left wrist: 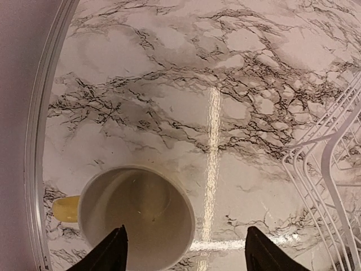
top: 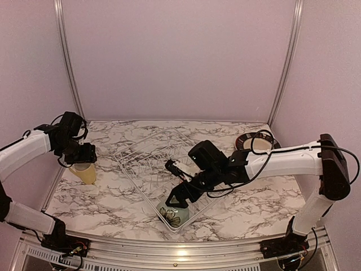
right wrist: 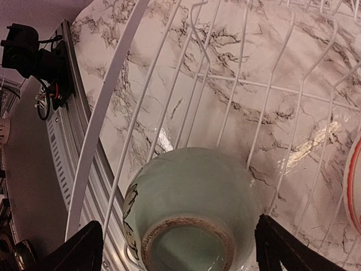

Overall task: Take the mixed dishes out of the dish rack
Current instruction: Place the cup at the corner of the board, then grab the bowl from the dish rack.

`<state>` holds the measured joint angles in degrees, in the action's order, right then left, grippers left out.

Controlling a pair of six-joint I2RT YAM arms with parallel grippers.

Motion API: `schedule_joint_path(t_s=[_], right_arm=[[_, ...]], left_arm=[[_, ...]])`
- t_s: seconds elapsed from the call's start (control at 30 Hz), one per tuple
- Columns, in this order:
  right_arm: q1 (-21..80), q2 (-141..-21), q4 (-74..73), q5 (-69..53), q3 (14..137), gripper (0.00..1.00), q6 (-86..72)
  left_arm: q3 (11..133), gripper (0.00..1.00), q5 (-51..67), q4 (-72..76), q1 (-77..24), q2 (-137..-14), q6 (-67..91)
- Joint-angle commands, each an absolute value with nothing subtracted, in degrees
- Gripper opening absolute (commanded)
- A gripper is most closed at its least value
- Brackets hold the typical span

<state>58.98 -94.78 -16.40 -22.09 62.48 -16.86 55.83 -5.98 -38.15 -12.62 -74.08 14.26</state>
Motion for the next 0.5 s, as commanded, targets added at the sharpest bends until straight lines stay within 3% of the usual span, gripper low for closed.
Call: schedule_joint_path(t_s=[0.0,0.3,0.47], right_arm=[[59.5,-95.4,-18.2,-20.0,62.6,0.90,-16.9],[60.1,-96.0,-18.4,-20.5,61.3,0.80,-17.7],[60.2,-96.4,-18.4,-20.6,61.2,0.72,-18.0]], left_arm=[[57.4,0.77,-1.7,-40.7,-12.5,-69.3,14.9],[56.0,0.91,12.8,-34.8,-12.9,-54.5,20.8],[54.8,0.92,18.0,-30.4,-13.3,-50.1,24.3]])
